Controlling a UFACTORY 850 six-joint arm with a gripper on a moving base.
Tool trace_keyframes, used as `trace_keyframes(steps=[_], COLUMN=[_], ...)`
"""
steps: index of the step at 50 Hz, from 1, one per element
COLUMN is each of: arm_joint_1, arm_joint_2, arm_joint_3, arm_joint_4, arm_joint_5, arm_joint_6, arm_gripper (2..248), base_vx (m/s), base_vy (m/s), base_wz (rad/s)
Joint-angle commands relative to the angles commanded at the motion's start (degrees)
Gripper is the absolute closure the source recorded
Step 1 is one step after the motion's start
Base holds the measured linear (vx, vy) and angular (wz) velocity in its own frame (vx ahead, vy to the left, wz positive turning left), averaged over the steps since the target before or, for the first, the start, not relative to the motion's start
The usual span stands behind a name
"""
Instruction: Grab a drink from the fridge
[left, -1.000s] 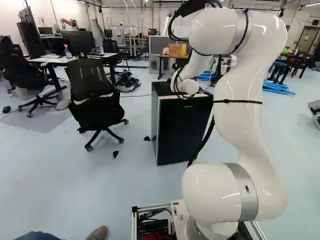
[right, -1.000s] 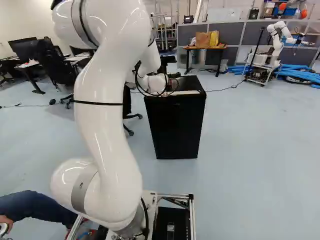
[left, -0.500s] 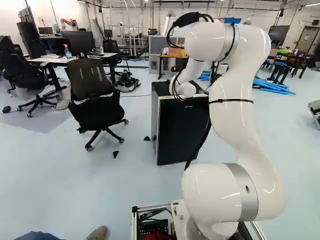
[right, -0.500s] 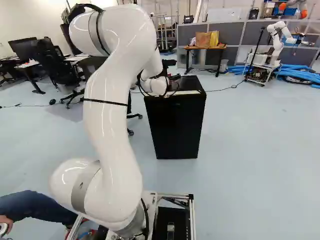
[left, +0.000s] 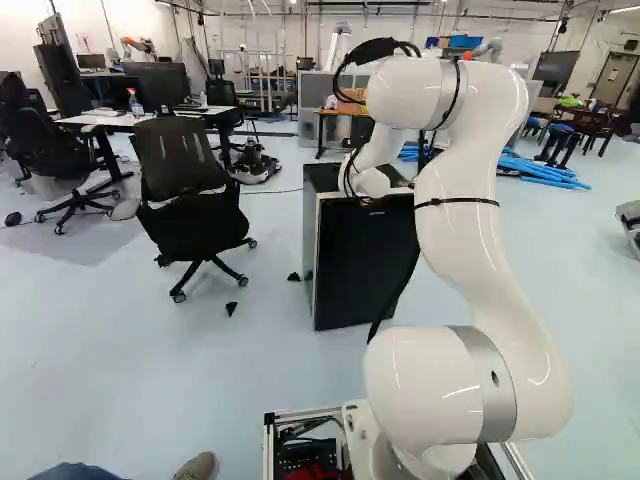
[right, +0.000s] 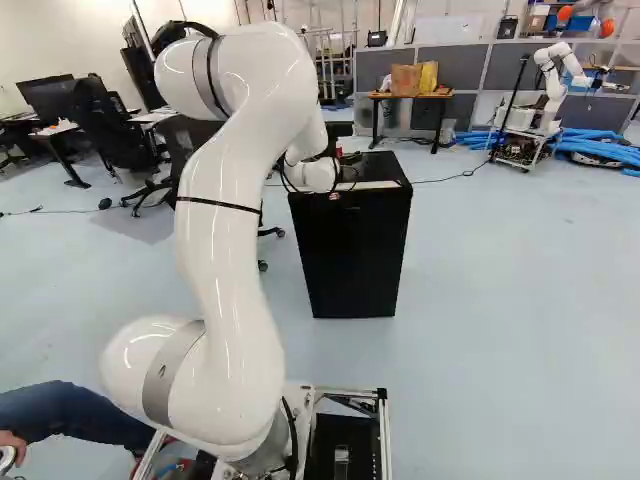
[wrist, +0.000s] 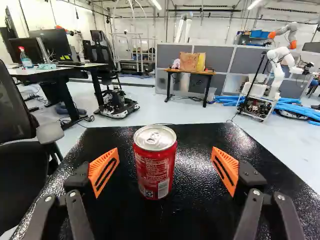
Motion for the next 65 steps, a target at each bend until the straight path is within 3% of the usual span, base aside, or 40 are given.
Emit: trace_keyframes(steps=[52,53,58,59,63,64,65], arm_joint_1=[0.13,0.13,0.13,0.13,0.13,0.13,0.13], arm_joint_2=[-1.71,-1.71,-1.71,-1.71,-1.71,-1.71,-1.71], arm_joint_3=[-2.39,-2.39,-2.39,-2.39,-2.39,-2.39,-2.39], arm_joint_4=[0.0,0.0,0.0,0.0,0.0,0.0,0.0], arm_joint_5=[0.0,0.0,0.0,0.0,0.0,0.0,0.0], arm_joint_6=[0.0,0.0,0.0,0.0,0.0,0.0,0.0], arm_gripper=[3,34,34,73,73,110,110], base_vx=[0.0,0.0,0.0,0.0,0.0,0.0,0.0], base_vy=[0.0,0.0,0.0,0.0,0.0,0.0,0.0], base_wz=[0.0,0.0,0.0,0.0,0.0,0.0,0.0])
